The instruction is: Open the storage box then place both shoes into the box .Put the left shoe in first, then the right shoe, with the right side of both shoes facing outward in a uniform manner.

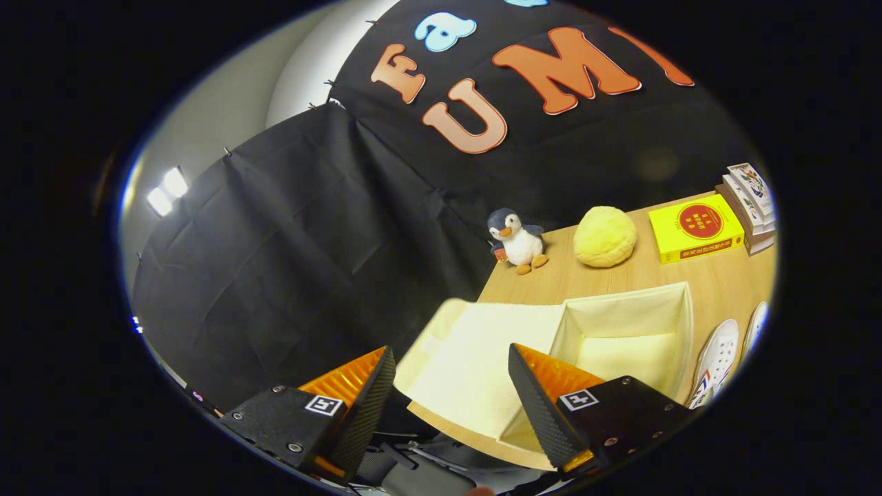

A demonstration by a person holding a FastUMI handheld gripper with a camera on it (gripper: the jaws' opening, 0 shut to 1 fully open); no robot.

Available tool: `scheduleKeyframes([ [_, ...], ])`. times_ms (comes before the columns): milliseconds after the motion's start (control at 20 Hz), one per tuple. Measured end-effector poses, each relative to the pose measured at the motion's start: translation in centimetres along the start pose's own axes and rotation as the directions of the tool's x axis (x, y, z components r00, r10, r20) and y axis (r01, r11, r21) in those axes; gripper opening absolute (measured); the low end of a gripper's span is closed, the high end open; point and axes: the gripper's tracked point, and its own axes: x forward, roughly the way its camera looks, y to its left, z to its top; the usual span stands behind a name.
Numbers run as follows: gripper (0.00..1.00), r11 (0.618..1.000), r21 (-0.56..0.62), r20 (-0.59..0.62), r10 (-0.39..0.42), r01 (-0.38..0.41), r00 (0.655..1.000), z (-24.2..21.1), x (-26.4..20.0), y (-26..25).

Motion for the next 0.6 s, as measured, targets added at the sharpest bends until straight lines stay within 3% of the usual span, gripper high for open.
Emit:
scheduleKeyframes([
  [300, 0.98, 0.990, 0.010, 0.067, -0.143, 0.143, 0.987, 1.8, -3.5, -6.4],
  [600, 0.98, 0.943, -0.001, 0.100, -0.331, 0.333, 0.938, 2.0, -8.2, -14.8],
])
